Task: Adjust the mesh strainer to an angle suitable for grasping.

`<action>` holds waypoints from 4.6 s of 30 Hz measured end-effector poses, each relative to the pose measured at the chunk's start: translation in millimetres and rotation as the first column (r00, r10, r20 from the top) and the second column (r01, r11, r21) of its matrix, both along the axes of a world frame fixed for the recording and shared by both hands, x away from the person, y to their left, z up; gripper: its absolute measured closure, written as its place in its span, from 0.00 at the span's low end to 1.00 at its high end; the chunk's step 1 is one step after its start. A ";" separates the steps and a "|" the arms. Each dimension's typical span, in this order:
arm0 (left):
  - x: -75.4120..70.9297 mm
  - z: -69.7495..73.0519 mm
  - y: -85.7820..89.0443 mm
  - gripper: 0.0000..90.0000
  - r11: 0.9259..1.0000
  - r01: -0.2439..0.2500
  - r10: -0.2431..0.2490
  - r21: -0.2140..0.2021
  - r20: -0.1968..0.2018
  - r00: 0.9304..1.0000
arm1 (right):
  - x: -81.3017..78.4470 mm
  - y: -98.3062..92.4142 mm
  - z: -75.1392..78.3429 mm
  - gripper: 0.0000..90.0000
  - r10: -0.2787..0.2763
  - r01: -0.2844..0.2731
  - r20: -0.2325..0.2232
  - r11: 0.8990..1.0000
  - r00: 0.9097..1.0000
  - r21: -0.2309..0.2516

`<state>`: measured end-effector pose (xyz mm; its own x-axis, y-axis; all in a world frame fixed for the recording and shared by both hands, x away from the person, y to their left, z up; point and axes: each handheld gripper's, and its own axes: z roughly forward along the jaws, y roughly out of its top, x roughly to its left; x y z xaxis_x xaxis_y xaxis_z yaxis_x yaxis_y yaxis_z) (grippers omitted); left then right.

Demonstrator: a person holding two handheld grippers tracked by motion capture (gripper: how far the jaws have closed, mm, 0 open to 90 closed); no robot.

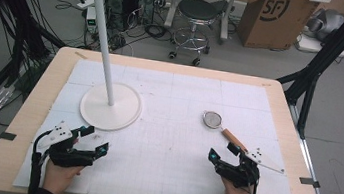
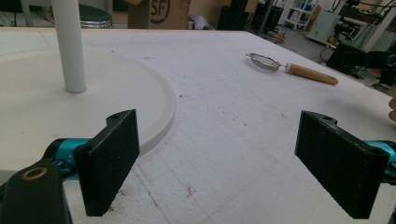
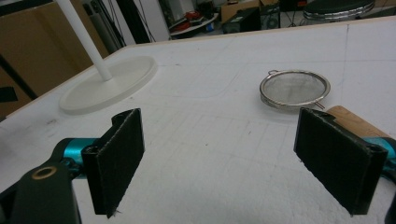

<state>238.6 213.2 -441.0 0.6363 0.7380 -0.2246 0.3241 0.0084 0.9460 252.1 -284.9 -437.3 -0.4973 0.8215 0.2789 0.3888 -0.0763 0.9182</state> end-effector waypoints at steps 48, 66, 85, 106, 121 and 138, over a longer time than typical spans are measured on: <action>-9.5 1.3 1.6 0.16 1.000 -0.014 0.013 0.011 0.023 1.000 | 63.6 -70.7 -13.6 1.00 -0.204 0.215 -0.245 0.977 0.948 0.016; -8.4 0.4 -1.4 0.16 1.000 -0.001 0.001 0.019 0.019 1.000 | 101.5 -48.7 -13.5 1.00 -0.215 0.189 -0.312 0.976 0.925 -0.109; -8.8 0.4 -2.6 0.16 1.000 0.005 -0.005 0.025 0.017 1.000 | 112.5 -7.9 -15.5 1.00 -0.122 0.069 -0.413 0.988 0.903 -0.142; -9.5 1.2 -1.9 0.16 1.000 0.001 -0.002 0.019 0.018 1.000 | 119.9 31.5 -2.8 1.00 -0.066 -0.032 -0.475 0.980 0.877 -0.195; -9.6 1.4 -3.2 0.16 1.000 0.003 -0.003 0.024 0.016 1.000 | 110.7 68.5 -4.5 1.00 0.036 -0.134 -0.502 0.978 0.864 -0.161; -9.8 1.8 -3.2 0.16 1.000 0.003 -0.003 0.025 0.019 1.000 | 102.3 112.3 -8.7 1.00 0.174 -0.258 -0.509 0.961 0.843 -0.098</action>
